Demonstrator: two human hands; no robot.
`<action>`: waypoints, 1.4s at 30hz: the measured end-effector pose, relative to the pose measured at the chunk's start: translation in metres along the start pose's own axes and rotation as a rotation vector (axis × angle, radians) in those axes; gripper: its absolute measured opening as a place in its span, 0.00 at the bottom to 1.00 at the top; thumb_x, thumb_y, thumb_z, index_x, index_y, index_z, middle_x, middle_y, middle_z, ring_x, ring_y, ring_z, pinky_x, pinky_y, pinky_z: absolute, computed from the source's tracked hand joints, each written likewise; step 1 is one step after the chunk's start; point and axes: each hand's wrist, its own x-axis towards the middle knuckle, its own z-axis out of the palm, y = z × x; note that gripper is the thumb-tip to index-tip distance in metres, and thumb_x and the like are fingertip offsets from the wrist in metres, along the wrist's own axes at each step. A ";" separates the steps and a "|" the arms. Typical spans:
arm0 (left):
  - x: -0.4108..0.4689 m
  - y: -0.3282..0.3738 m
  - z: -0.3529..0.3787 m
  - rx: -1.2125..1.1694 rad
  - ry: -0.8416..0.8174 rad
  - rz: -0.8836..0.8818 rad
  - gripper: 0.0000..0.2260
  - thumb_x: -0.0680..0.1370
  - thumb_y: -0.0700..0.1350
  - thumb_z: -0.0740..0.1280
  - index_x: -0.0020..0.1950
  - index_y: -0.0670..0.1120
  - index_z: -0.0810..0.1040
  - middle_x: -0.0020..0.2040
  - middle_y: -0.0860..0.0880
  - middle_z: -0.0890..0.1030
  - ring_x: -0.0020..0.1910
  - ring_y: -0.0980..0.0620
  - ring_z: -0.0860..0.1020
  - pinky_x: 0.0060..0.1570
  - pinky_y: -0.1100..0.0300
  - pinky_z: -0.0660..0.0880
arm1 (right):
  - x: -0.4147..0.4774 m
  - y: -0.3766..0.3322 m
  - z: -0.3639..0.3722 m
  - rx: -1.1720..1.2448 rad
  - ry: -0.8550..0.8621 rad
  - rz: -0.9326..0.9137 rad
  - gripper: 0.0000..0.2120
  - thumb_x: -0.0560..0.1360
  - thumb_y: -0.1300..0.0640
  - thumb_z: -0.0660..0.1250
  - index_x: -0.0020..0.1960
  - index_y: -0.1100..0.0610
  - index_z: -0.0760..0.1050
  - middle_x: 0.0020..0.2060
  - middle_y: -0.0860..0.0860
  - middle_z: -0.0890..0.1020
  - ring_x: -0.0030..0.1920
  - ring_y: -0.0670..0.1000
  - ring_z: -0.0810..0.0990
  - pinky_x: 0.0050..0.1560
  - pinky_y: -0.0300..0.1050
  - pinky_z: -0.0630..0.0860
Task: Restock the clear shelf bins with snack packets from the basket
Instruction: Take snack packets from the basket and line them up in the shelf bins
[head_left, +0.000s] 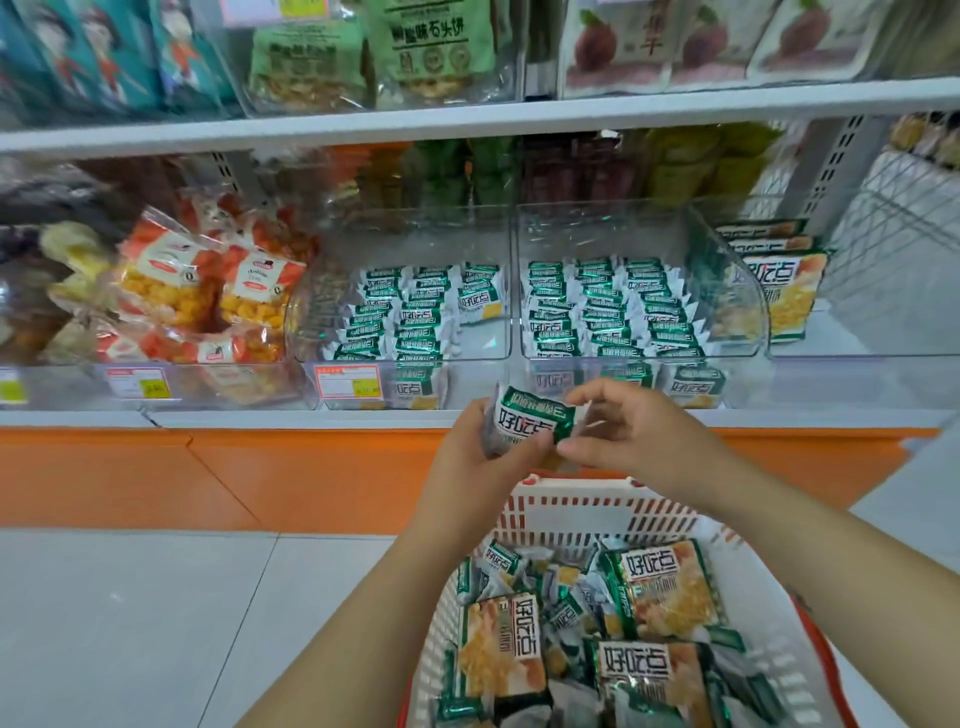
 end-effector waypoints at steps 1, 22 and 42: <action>0.001 -0.001 -0.001 -0.002 -0.013 -0.025 0.07 0.75 0.46 0.70 0.51 0.49 0.75 0.40 0.48 0.83 0.45 0.44 0.82 0.51 0.42 0.78 | 0.000 0.001 0.001 -0.020 0.018 -0.025 0.13 0.71 0.57 0.72 0.51 0.45 0.72 0.43 0.44 0.81 0.41 0.40 0.82 0.41 0.31 0.74; 0.151 0.027 -0.086 0.790 0.238 0.238 0.13 0.78 0.44 0.66 0.63 0.50 0.76 0.64 0.50 0.75 0.42 0.54 0.76 0.45 0.62 0.69 | 0.107 0.013 -0.018 -0.622 0.172 -0.093 0.18 0.78 0.48 0.63 0.68 0.43 0.70 0.61 0.42 0.78 0.53 0.47 0.79 0.52 0.42 0.73; 0.285 -0.020 -0.057 1.175 0.021 0.163 0.06 0.76 0.36 0.66 0.52 0.42 0.78 0.55 0.42 0.78 0.53 0.43 0.77 0.53 0.53 0.74 | 0.126 0.023 -0.024 -0.694 0.132 -0.154 0.12 0.76 0.41 0.61 0.55 0.41 0.79 0.49 0.37 0.82 0.46 0.39 0.78 0.49 0.42 0.77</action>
